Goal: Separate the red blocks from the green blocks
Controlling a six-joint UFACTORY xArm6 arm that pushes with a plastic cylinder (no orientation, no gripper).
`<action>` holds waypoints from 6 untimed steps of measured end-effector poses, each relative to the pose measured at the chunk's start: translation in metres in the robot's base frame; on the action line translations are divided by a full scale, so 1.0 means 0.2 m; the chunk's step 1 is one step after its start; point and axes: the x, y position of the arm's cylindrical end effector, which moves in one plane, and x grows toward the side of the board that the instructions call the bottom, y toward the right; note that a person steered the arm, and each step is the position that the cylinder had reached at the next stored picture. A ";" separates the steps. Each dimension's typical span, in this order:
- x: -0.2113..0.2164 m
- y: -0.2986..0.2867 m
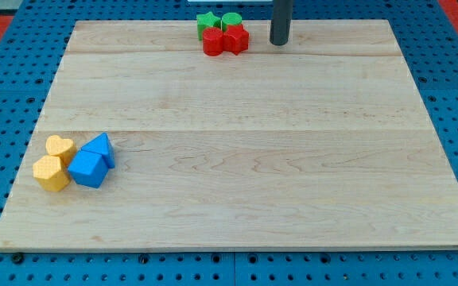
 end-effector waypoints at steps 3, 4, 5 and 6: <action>-0.20 -0.07; -0.20 -0.34; -0.16 -0.65; -0.03 -0.85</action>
